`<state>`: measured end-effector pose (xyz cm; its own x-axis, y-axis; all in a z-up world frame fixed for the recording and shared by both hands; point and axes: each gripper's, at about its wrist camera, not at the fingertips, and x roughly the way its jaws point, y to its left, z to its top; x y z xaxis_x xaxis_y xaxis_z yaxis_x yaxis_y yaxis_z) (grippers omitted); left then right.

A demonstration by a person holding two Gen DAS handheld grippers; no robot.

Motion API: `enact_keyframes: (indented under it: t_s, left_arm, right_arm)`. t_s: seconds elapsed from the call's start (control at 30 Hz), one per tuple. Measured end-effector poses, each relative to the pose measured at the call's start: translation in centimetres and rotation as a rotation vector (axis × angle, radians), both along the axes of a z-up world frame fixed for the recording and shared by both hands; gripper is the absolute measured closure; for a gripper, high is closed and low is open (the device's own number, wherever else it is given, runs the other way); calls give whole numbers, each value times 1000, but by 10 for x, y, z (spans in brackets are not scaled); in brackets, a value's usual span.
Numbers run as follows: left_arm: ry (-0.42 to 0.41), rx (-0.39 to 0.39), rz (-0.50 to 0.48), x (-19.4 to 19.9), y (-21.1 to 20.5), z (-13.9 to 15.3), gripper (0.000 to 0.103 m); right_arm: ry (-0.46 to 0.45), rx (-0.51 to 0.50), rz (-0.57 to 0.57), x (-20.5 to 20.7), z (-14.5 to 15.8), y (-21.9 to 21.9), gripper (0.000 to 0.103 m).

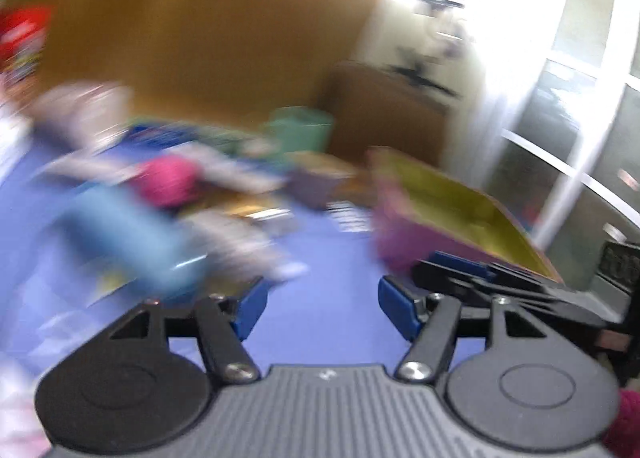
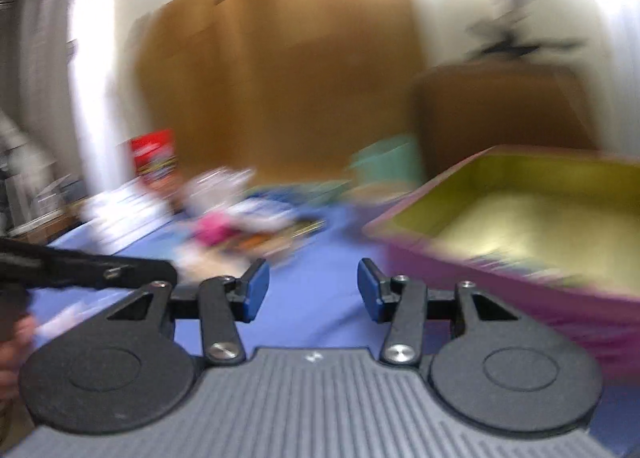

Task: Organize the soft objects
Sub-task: 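Grasp the bag of cotton swabs with the left tool and place it in the tin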

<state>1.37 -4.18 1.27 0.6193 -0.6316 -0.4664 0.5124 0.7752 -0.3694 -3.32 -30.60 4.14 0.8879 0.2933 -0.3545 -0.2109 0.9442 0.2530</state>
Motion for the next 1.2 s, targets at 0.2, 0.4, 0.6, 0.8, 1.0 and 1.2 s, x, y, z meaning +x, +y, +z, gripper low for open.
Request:
enact_keyframes:
  t_s: [0.2,0.4,0.6,0.8,1.0,1.2]
  left_arm:
    - [82,-78,160,2,67,-16,40]
    - [71,-99,148,-1,70,-13,39]
    - [65,-111,87,-4,60,-11,37]
    - [90,-90,-101,-1,10,-10,37]
    - [164,-52,-309,1,-71,-10,37]
    - [146,43,-415,-10,-131,-9,32]
  right_arm:
    - [50,-184,206,45,-2,83,42]
    - [36,-386,227,83,-8,129,58]
    - [84,9,136,70,16,77,78]
    - [160,510,-17,-13,-6,-26,78]
    - [182,523,-299,-87,-31,-79,74]
    - [152,320,-363,-113,-31,-71,44]
